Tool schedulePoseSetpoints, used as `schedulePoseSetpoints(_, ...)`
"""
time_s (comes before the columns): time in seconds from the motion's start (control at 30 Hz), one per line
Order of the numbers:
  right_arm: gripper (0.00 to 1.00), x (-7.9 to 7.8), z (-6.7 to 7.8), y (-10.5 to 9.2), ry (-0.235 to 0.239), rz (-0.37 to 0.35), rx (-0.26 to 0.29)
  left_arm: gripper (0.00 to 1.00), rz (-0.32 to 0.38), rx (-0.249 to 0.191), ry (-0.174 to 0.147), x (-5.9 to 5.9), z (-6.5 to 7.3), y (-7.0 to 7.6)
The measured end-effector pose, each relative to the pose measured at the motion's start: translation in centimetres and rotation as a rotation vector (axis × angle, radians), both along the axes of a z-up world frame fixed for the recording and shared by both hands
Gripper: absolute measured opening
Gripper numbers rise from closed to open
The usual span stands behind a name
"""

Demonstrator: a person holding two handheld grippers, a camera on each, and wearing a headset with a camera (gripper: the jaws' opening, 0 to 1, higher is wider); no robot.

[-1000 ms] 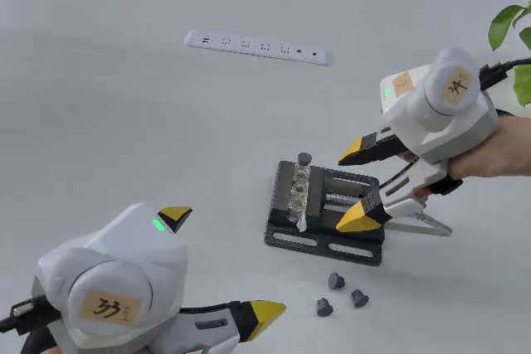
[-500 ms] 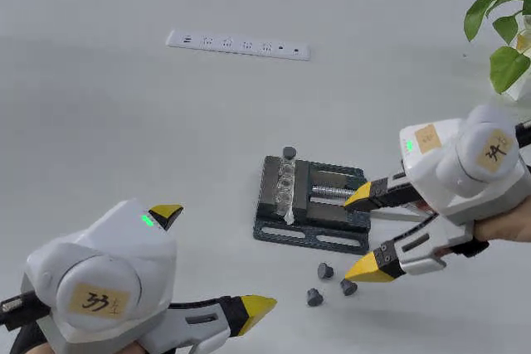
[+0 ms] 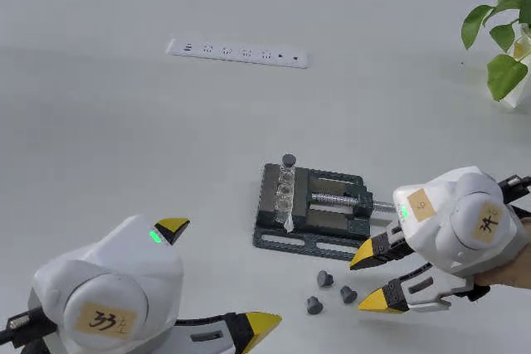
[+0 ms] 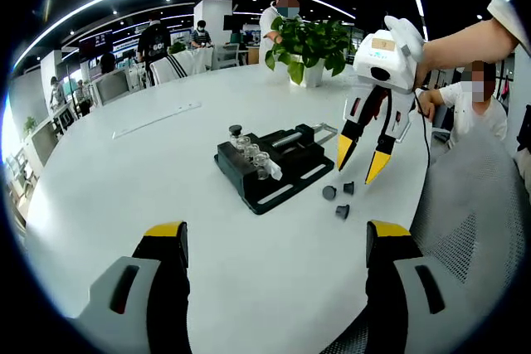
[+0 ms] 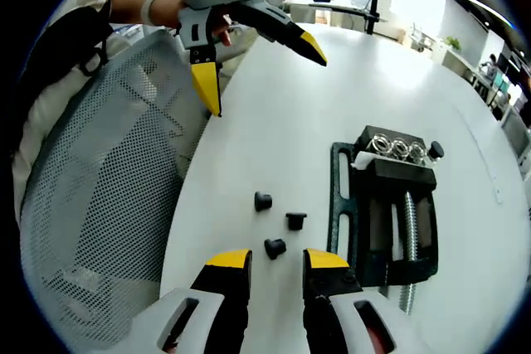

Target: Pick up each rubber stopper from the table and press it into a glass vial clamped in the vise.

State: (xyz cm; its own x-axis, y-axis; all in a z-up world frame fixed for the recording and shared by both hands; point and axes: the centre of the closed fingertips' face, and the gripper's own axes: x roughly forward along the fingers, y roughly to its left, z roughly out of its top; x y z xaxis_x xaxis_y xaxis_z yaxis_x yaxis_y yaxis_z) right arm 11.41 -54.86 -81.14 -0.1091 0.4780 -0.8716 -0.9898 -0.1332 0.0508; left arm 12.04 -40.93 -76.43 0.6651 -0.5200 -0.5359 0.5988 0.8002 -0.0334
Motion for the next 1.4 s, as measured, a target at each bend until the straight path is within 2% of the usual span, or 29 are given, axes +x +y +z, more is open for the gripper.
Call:
schedulePoseSetpoints(0.1,0.16,0.0,-0.3,-0.1,0.011,0.024,-0.008,0.87,0.005,0.0,0.003,-0.1,-0.1,0.1)
schedulePoseSetpoints(0.33,0.14,0.0,-0.7,0.0,0.02,0.064,-0.02,0.87,0.013,0.0,0.011,-0.4,-0.3,0.2)
schedulePoseSetpoints(1.03,0.06,-0.4,-1.4,0.5,0.059,0.127,-0.057,0.87,0.033,-0.001,0.019,-0.6,-0.7,0.7)
schedulePoseSetpoints(1.23,0.05,-0.5,-1.2,0.9,0.076,0.1,-0.051,0.86,0.023,-0.002,0.02,-0.6,-0.7,0.5)
schedulePoseSetpoints(1.3,0.05,-0.3,-1.2,0.9,0.1,0.051,-0.049,0.85,0.009,0.0,0.013,-0.6,-0.7,0.4)
schedulePoseSetpoints(1.33,0.05,-0.2,-1.3,0.9,0.127,0.002,-0.045,0.85,0.004,0.002,0.009,-0.6,-0.6,0.3)
schedulePoseSetpoints(1.4,0.04,0.0,-1.3,0.9,0.143,-0.035,-0.03,0.85,-0.004,0.001,0.009,-0.6,-0.6,0.2)
